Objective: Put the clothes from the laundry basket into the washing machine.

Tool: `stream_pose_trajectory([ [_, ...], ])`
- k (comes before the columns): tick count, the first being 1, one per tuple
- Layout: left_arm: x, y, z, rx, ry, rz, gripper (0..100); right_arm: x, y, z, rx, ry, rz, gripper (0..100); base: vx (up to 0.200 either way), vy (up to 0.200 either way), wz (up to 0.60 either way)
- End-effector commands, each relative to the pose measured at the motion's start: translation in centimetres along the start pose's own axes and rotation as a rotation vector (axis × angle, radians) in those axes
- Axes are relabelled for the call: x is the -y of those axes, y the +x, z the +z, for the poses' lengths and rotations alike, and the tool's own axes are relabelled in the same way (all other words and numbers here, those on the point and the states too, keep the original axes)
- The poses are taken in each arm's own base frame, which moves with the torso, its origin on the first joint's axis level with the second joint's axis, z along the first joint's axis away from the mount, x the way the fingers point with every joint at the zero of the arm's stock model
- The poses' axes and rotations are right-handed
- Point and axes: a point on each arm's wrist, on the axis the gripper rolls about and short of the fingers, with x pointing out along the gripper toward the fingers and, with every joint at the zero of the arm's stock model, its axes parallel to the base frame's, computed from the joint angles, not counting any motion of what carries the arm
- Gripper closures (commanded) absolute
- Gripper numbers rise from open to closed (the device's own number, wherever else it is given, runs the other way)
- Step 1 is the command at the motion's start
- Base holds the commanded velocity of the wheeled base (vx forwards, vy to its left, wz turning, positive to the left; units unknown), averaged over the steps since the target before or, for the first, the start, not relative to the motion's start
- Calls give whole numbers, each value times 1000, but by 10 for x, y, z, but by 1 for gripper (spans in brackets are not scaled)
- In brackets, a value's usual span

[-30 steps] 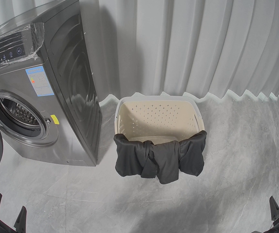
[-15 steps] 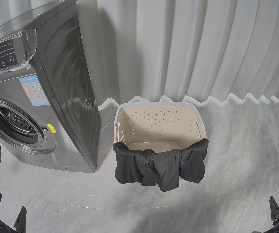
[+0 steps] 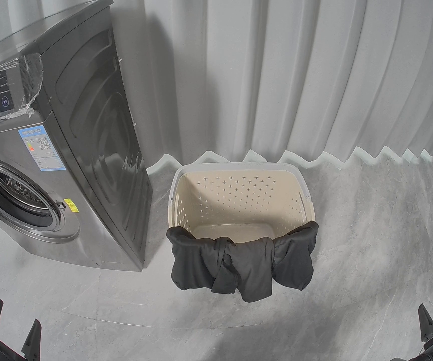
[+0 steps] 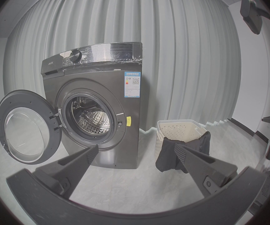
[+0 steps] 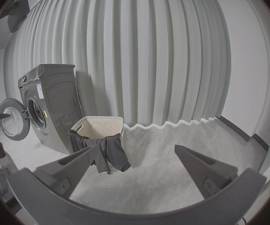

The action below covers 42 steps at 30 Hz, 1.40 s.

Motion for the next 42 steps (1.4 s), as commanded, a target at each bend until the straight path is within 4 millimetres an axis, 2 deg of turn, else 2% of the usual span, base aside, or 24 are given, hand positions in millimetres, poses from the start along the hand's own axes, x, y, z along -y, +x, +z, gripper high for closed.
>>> stream_pose_trajectory([
  [1, 0, 0, -5, 0, 0, 0, 0, 0, 0, -2, 6, 0, 0, 0, 0, 0, 0],
  [10, 0, 0, -5, 2, -1, 0, 0, 0, 0, -2, 5, 0, 0, 0, 0, 0, 0],
  [19, 0, 0, -5, 0, -2, 0, 0, 0, 0, -2, 16, 15, -6, 0, 200, 0, 0],
  [22, 0, 0, -5, 2, -1, 0, 0, 0, 0, 0, 39, 15, -2, 0, 0, 0, 0],
  [24, 0, 0, -5, 2, -3, 0, 0, 0, -4, 14, 123, 8, 6, 0, 0, 0, 0],
  [26, 0, 0, -5, 0, 0, 0, 0, -1, -14, 41, 213, 9, 28, 0, 0, 0, 0],
  [28, 0, 0, -5, 0, 0, 0, 0, -1, -15, 48, 207, 17, 47, 0, 0, 0, 0],
  [29, 0, 0, -5, 0, 2, 1, 0, -1, -11, 51, 103, 24, 72, 0, 0, 0, 0],
  [30, 0, 0, -5, 0, 2, 1, 0, -1, -9, 51, 79, 24, 75, 0, 0, 0, 0],
  [31, 0, 0, -5, 2, 3, 1, 0, -2, -3, 45, -52, 30, 115, 0, 0, 0, 0],
  [35, 0, 0, -5, 2, 2, 1, 0, -4, 18, 28, -340, 57, 239, 0, 0, 0, 0],
  [38, 0, 0, -5, 0, 2, 1, 0, -5, 38, 29, -466, 70, 252, 0, 0, 0, 0],
  [39, 0, 0, -5, 0, 2, 1, 0, -5, 38, 29, -466, 70, 252, 0, 0, 0, 0],
  [42, 0, 0, -5, 0, 3, 0, 0, -6, 71, 34, -515, 75, 250, 0, 0, 0, 0],
])
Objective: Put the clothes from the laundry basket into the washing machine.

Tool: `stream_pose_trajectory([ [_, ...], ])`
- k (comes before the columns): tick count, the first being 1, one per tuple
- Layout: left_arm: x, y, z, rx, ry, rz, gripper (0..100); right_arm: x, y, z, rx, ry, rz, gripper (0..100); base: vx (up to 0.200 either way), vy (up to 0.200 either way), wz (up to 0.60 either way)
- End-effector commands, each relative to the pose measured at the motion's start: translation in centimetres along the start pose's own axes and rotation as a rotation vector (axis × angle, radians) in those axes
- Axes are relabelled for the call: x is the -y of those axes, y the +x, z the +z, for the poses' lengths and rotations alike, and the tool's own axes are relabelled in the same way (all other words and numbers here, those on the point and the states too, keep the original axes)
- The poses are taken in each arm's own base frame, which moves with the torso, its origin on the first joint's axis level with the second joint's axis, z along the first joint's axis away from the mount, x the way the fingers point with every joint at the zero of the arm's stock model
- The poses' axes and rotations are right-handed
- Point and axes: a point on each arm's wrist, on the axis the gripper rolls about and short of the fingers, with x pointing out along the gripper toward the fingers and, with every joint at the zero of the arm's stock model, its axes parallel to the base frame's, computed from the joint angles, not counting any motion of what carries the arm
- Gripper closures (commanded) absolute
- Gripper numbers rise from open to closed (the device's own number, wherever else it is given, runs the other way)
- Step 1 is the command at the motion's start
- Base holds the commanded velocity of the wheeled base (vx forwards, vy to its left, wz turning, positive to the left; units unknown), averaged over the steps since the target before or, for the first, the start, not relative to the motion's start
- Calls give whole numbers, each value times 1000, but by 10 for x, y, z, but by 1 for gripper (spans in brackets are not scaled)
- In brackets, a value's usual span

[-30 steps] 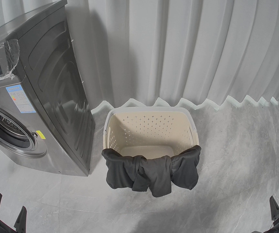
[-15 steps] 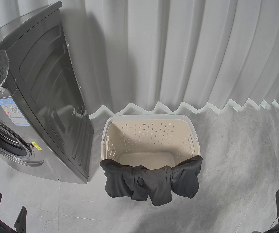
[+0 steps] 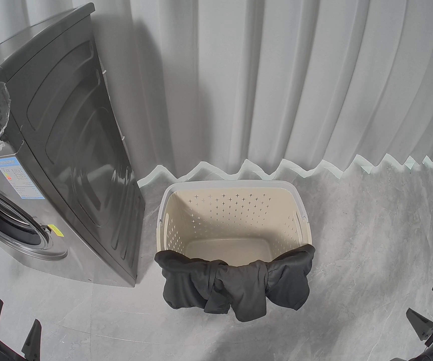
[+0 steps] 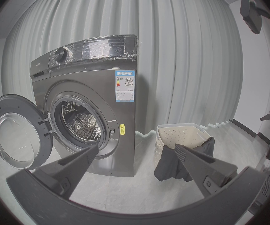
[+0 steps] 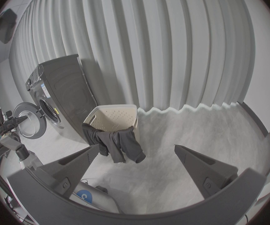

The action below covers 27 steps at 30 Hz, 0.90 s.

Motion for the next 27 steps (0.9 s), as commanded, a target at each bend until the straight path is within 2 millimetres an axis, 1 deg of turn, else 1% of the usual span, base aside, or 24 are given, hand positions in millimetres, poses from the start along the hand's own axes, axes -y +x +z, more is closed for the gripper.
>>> stream_pose_trajectory([
  [1, 0, 0, -5, 1, 1, -1, 0, 9, 59, 14, -271, 54, 45, 0, 0, 0, 0],
  [2, 0, 0, -5, 1, 1, -1, 0, 10, 65, 16, -283, 55, 45, 0, 0, 0, 0],
  [3, 0, 0, -5, 1, 1, -1, 0, 10, 66, 16, -286, 56, 44, 0, 0, 0, 0],
  [4, 0, 0, -5, 1, 1, -1, 0, 12, 77, 18, -310, 58, 48, 0, 0, 0, 0],
  [6, 0, 0, -5, 2, 0, -1, 0, 11, 88, 18, -351, 51, 73, 0, 0, 0, 0],
  [13, 0, 0, -5, 2, 1, -1, 0, 7, 106, 21, -418, 41, 125, 0, 0, 0, 0],
  [16, 0, 0, -5, 1, 1, -1, 0, 4, 116, 21, -459, 52, 144, 0, 0, 0, 0],
  [19, 0, 0, -5, 1, 1, -1, 0, -1, 130, 23, -461, 86, 167, 0, 0, 0, 0],
  [20, 0, 0, -5, 1, 1, -1, 0, -1, 130, 23, -461, 86, 167, 0, 0, 0, 0],
  [21, 0, 0, -5, 1, 1, -1, 0, -4, 140, 20, -478, 106, 184, 0, 0, 0, 0],
  [24, 0, 0, -5, 1, 0, -2, 0, -7, 157, 10, -534, 114, 184, 0, 0, 0, 0],
  [26, 0, 0, -5, 1, 0, -2, 0, -7, 165, 5, -562, 114, 182, 0, 0, 0, 0],
  [27, 0, 0, -5, 1, 0, -2, 0, -7, 165, 5, -562, 114, 182, 0, 0, 0, 0],
])
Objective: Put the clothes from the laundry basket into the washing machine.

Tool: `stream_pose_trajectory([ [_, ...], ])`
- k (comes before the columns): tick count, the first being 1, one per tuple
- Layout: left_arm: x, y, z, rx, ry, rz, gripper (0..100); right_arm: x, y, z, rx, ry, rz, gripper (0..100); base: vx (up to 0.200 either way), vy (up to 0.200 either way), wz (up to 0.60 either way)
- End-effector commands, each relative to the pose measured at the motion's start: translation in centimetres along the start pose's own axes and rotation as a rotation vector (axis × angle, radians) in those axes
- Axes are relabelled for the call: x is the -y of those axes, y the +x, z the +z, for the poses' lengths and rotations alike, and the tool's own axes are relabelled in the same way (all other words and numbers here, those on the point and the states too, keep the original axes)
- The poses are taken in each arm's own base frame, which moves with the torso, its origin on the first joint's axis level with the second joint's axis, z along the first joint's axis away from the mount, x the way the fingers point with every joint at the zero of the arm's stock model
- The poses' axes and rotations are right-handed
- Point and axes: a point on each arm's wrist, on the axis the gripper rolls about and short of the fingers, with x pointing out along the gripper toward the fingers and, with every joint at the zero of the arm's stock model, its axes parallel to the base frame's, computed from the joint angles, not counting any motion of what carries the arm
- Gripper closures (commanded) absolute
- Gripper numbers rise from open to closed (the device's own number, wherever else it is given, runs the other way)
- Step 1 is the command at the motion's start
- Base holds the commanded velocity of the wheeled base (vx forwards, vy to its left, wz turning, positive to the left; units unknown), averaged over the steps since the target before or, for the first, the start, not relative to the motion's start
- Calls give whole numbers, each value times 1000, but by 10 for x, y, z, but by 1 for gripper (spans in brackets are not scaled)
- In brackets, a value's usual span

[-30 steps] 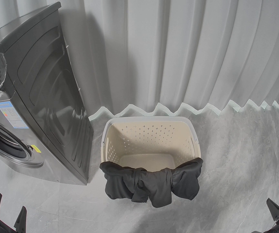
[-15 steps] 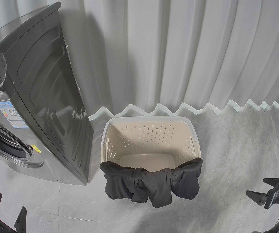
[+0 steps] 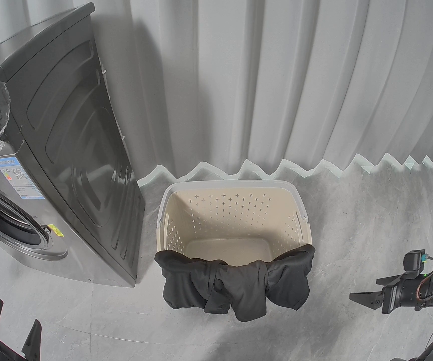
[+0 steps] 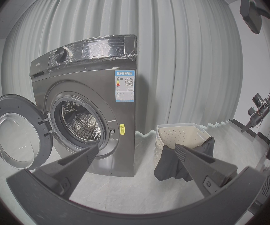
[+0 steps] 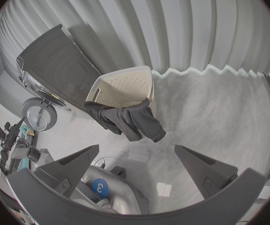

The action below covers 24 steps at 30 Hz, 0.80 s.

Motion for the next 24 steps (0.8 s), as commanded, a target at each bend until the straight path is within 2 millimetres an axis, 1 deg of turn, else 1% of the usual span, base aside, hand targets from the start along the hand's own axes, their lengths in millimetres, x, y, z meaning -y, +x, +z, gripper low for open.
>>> stream_pose_trajectory([
  [1, 0, 0, -5, 1, -2, 1, 0, 3, 42, -6, -143, 19, 7, 0, 0, 0, 0],
  [5, 0, 0, -5, 3, 0, 1, 0, 2, 58, -6, -142, 4, 11, 0, 0, 0, 0],
  [10, 0, 0, -5, 3, 1, 2, 0, 3, 84, -11, -172, -4, -38, 0, 0, 0, 0],
  [14, 0, 0, -5, 1, 3, 2, 0, 5, 108, -15, -150, -12, -51, 0, 0, 0, 0],
  [15, 0, 0, -5, 1, 3, 2, 0, 5, 111, -16, -144, -12, -51, 0, 0, 0, 0],
  [17, 0, 0, -5, 1, 1, 1, 0, 8, 127, -19, -120, -6, -66, 0, 0, 0, 0],
  [18, 0, 0, -5, 1, 1, 1, 0, 8, 127, -19, -117, -6, -67, 0, 0, 0, 0],
  [19, 0, 0, -5, 1, 1, 1, 0, 10, 137, -21, -91, -17, -66, 0, 0, 0, 0],
  [21, 0, 0, -5, 3, 1, 1, 0, 10, 145, -22, -75, -23, -62, 0, 0, 0, 0],
  [22, 0, 0, -5, 3, 1, 1, 0, 10, 145, -22, -75, -23, -62, 0, 0, 0, 0],
  [23, 0, 0, -5, 3, 3, 1, 0, 12, 153, -23, -73, -25, -61, 0, 0, 0, 0],
  [24, 0, 0, -5, 3, 1, 1, 0, 12, 157, -23, -70, -26, -59, 0, 0, 0, 0],
])
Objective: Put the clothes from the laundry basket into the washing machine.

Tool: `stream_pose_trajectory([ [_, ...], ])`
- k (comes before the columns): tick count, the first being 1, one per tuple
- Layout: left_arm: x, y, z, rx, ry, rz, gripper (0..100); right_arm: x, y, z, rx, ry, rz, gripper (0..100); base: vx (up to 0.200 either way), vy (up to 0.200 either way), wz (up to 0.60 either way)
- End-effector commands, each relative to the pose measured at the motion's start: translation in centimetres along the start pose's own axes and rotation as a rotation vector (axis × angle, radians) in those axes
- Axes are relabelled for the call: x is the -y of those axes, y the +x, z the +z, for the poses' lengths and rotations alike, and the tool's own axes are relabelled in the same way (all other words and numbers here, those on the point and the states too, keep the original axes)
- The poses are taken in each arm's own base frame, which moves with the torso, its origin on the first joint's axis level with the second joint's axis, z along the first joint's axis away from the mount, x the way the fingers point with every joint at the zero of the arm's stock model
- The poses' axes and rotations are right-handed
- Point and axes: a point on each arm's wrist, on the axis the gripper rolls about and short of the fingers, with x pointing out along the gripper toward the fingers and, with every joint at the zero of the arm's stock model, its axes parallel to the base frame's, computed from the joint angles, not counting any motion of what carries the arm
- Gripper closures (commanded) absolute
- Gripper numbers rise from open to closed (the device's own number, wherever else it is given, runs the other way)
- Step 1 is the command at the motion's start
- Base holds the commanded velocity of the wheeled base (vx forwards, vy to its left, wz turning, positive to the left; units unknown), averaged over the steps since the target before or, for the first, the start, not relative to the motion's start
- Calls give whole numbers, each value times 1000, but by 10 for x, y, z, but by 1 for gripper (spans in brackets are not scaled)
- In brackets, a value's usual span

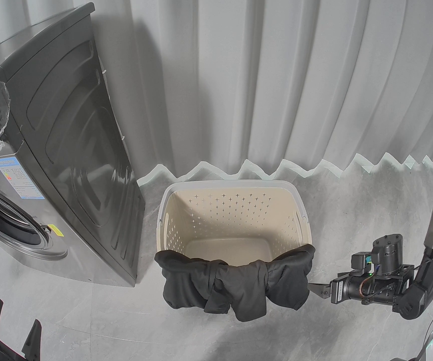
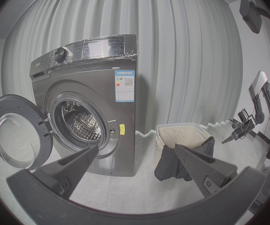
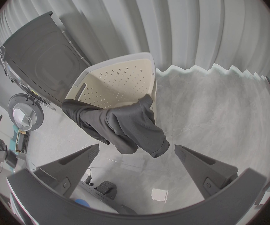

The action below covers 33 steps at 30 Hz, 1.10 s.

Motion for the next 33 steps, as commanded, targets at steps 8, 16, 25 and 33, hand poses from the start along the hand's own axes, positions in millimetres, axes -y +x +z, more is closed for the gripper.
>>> stream_pose_trajectory([
  [8, 0, 0, -5, 1, -1, 0, 0, 2, 58, -12, -57, -10, 3, 0, 0, 0, 0],
  [16, 0, 0, -5, 2, -1, 0, 0, -3, 87, -6, -16, -19, 27, 0, 0, 0, 0],
  [25, 0, 0, -5, 1, 0, 1, 0, -4, 96, 4, 27, -17, 35, 100, 0, 0, 0],
  [33, 0, 0, -5, 2, 0, 1, 0, -3, 94, 2, 19, -16, 32, 100, 0, 0, 0],
])
